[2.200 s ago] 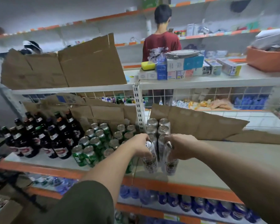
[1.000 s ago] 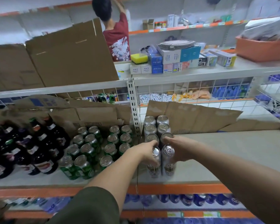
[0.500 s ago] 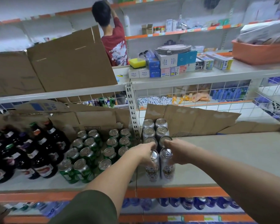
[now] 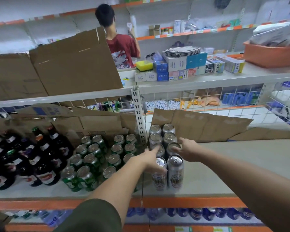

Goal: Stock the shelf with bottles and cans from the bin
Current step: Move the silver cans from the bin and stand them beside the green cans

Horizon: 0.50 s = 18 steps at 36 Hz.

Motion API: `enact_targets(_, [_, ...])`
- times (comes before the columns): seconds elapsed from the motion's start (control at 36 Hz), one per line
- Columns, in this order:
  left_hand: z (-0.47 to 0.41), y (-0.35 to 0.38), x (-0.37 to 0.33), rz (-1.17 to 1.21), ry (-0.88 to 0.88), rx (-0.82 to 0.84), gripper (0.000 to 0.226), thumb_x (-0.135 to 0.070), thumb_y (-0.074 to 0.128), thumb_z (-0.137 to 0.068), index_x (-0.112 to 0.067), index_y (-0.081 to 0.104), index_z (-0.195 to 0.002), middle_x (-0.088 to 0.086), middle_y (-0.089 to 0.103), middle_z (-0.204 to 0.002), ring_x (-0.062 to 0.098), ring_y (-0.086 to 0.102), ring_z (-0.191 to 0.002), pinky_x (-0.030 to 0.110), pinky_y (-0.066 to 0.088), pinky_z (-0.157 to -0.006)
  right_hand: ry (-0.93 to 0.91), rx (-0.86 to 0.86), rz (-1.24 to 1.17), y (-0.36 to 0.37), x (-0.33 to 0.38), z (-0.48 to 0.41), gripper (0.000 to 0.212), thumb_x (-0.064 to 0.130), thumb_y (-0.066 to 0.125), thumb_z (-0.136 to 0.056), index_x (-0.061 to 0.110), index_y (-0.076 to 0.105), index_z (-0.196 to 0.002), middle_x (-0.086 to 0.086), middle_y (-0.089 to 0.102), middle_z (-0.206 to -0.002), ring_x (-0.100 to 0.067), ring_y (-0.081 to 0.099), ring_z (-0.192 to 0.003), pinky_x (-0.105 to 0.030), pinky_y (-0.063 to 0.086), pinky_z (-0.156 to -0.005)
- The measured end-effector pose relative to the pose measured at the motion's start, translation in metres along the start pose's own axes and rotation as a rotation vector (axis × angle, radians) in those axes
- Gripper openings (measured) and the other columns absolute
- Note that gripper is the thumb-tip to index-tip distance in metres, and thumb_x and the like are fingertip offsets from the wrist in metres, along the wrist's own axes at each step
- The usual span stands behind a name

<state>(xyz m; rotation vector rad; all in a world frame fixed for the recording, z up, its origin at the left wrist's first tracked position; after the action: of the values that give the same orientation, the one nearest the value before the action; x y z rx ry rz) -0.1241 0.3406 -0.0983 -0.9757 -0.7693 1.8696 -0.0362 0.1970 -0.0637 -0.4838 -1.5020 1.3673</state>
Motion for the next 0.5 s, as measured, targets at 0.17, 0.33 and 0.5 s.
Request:
enact_targets(0.17, [-0.003,0.02,0.005,-0.035,-0.014,0.081,0.112,-0.063,0.061,-0.091,-0.034,-0.024,-0.158,0.012,0.026,-0.167,0.033,0.038,-0.147,0.045,0.035,-0.117,0.006,0.043,-0.082,0.023,-0.002,-0.005,0.037,0.034,0.053,-0.097,0.007,0.043,-0.121,-0.018,0.061,-0.122,-0.039,0.06,-0.108,-0.03,0.039,-0.075])
enact_targets(0.33, [-0.004,0.016,0.001,-0.102,-0.039,0.125,0.117,-0.065,0.061,-0.091,-0.027,-0.027,-0.157,0.012,0.024,-0.167,0.033,0.035,-0.148,0.045,0.032,-0.119,0.003,0.123,-0.053,0.023,-0.005,-0.007,0.044,0.032,0.059,-0.097,0.005,0.037,-0.123,-0.02,0.059,-0.122,-0.038,0.06,-0.106,-0.029,0.038,-0.071])
enact_targets(0.5, [-0.004,0.019,0.003,-0.122,-0.054,0.115,0.113,-0.067,0.056,-0.092,-0.029,-0.031,-0.154,0.014,0.026,-0.166,0.035,0.038,-0.147,0.047,0.034,-0.117,-0.024,0.121,-0.112,0.02,-0.003,-0.003,0.047,0.038,0.06,-0.096,0.006,0.037,-0.122,-0.018,0.061,-0.118,-0.038,0.06,-0.104,-0.029,0.038,-0.072])
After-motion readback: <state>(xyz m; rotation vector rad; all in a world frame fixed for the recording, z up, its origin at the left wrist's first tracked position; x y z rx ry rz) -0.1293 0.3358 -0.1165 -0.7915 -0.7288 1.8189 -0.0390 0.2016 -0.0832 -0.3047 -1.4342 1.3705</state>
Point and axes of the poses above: each hand's wrist, its own z-axis away from the middle knuckle, its own y-axis out of the palm, x = y × z, the point moved 8 cm from there along -z, towards the middle knuckle
